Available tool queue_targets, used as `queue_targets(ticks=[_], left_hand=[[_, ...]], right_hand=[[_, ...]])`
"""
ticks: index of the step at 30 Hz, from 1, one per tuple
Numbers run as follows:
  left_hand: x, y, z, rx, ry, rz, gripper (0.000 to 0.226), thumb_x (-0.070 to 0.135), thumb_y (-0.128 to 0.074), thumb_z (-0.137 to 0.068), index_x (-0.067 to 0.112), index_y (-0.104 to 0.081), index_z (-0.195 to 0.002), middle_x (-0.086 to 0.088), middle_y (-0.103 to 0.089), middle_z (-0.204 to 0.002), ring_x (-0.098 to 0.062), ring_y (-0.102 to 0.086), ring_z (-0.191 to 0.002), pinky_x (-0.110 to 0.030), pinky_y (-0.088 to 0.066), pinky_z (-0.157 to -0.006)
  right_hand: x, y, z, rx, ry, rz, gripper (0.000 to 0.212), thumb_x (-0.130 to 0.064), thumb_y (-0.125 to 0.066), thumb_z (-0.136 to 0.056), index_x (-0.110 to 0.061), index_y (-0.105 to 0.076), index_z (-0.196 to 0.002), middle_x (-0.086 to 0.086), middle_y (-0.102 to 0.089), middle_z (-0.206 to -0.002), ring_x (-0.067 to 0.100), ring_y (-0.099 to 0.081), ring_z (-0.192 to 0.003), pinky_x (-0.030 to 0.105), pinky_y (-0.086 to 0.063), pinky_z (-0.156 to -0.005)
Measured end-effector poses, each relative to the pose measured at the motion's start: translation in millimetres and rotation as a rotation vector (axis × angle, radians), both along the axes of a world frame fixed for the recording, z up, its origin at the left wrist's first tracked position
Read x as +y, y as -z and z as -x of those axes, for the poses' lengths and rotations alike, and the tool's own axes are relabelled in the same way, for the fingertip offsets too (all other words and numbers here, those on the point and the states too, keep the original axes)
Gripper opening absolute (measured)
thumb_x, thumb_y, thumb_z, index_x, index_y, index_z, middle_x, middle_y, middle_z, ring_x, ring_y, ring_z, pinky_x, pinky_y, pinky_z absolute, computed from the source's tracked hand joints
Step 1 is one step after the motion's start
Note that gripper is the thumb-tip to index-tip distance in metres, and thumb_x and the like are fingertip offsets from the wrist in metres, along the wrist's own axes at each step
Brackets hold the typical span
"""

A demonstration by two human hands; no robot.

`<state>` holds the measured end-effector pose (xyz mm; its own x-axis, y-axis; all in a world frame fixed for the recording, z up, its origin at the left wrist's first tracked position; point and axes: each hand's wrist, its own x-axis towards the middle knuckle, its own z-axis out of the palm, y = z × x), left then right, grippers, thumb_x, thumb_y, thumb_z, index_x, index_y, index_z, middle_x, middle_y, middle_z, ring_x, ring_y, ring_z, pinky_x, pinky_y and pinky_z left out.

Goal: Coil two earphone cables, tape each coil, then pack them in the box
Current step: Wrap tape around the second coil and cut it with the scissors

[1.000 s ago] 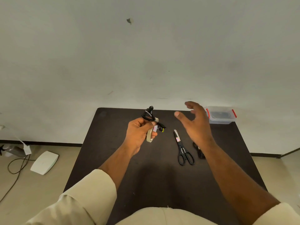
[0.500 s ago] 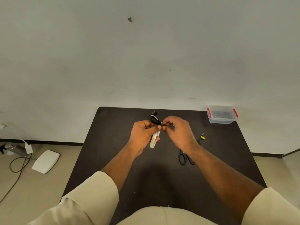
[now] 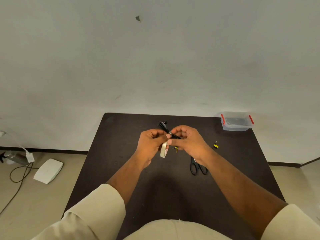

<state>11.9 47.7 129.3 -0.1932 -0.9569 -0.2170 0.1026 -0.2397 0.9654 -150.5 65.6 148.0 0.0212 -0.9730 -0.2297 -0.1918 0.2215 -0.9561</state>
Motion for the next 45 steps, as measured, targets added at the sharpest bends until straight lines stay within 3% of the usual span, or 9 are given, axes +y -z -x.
queue_targets(ticks=[3, 7, 11, 18, 23, 28, 35, 38, 45], left_hand=[[0, -2, 1, -0.003, 0.023, -0.019, 0.009, 0.015, -0.075, -0.081, 0.008, -0.075, -0.086, -0.012, -0.074, -0.078, -0.020, -0.069, -0.066, -0.025, -0.055, -0.057], [0, -3, 0, -0.049, 0.091, 0.043, 0.010, 0.015, -0.071, -0.086, 0.007, -0.074, -0.092, -0.009, -0.075, -0.085, -0.019, -0.072, -0.076, -0.021, -0.054, -0.063], [2, -1, -3, -0.141, 0.168, 0.095, 0.014, 0.019, -0.073, -0.084, 0.013, -0.073, -0.096, -0.006, -0.076, -0.092, -0.021, -0.073, -0.088, -0.029, -0.057, -0.077], [14, 12, 0, -0.149, 0.086, 0.237, 0.012, 0.014, -0.071, -0.085, 0.021, -0.073, -0.095, -0.015, -0.073, -0.084, -0.019, -0.067, -0.076, -0.031, -0.055, -0.074], [26, 14, 11, -0.175, 0.089, 0.290, 0.019, 0.021, -0.062, -0.092, 0.021, -0.066, -0.111, 0.005, -0.073, -0.087, -0.012, -0.070, -0.076, -0.029, -0.058, -0.073], [36, 18, 17, -0.133, 0.131, 0.171, 0.035, 0.014, -0.057, -0.095, 0.021, -0.051, -0.129, -0.009, -0.072, -0.074, -0.022, -0.070, -0.071, -0.023, -0.055, -0.070], [38, 26, 26, -0.163, 0.082, 0.149, 0.017, 0.013, -0.062, -0.093, 0.019, -0.069, -0.108, -0.013, -0.068, -0.068, -0.020, -0.059, -0.053, -0.028, -0.049, -0.045], [41, 28, 32, -0.144, 0.092, 0.110, 0.020, 0.009, -0.063, -0.092, 0.017, -0.073, -0.107, -0.011, -0.071, -0.078, -0.014, -0.064, -0.061, -0.026, -0.051, -0.046], [45, 48, 48, -0.295, 0.130, -0.134, 0.010, 0.017, -0.066, -0.090, 0.019, -0.074, -0.096, -0.008, -0.075, -0.081, -0.019, -0.062, -0.052, -0.028, -0.046, -0.049]], right_hand=[[-1, 5, -4, 0.146, 0.025, 0.121, 0.028, -0.009, -0.084, -0.070, -0.015, -0.065, -0.091, 0.011, -0.071, -0.088, 0.021, -0.066, -0.078, 0.037, -0.055, -0.072], [-5, 2, 4, 0.127, 0.048, 0.114, 0.013, -0.007, -0.078, -0.077, -0.012, -0.070, -0.086, 0.005, -0.073, -0.079, 0.016, -0.071, -0.073, 0.028, -0.058, -0.067], [-2, 3, 5, 0.073, 0.066, 0.072, 0.011, -0.005, -0.075, -0.081, -0.015, -0.071, -0.082, 0.000, -0.073, -0.069, 0.009, -0.068, -0.060, 0.018, -0.053, -0.056], [9, 6, 9, -0.431, 0.101, -0.172, 0.012, 0.001, -0.068, -0.083, -0.009, -0.075, -0.081, 0.013, -0.071, -0.073, 0.014, -0.062, -0.058, 0.025, -0.050, -0.053], [12, 6, 12, -0.630, 0.132, -0.280, 0.019, -0.002, -0.066, -0.084, -0.013, -0.075, -0.072, 0.009, -0.069, -0.070, 0.013, -0.059, -0.054, 0.025, -0.050, -0.050], [11, 3, 22, -0.641, 0.161, -0.291, 0.021, -0.002, -0.064, -0.087, -0.015, -0.071, -0.071, 0.009, -0.064, -0.066, 0.013, -0.055, -0.051, 0.024, -0.047, -0.047], [18, 11, 32, -0.654, 0.094, -0.343, 0.023, -0.001, -0.061, -0.089, -0.015, -0.072, -0.074, 0.008, -0.064, -0.066, 0.012, -0.054, -0.051, 0.024, -0.047, -0.048], [19, 19, 43, -0.635, 0.094, -0.353, 0.025, -0.002, -0.060, -0.089, -0.015, -0.073, -0.072, 0.008, -0.064, -0.066, 0.012, -0.055, -0.051, 0.024, -0.048, -0.048], [21, 52, 63, -0.391, 0.069, -0.373, 0.013, -0.002, -0.058, -0.092, -0.010, -0.065, -0.085, 0.011, -0.068, -0.068, 0.015, -0.058, -0.052, 0.025, -0.046, -0.046]])
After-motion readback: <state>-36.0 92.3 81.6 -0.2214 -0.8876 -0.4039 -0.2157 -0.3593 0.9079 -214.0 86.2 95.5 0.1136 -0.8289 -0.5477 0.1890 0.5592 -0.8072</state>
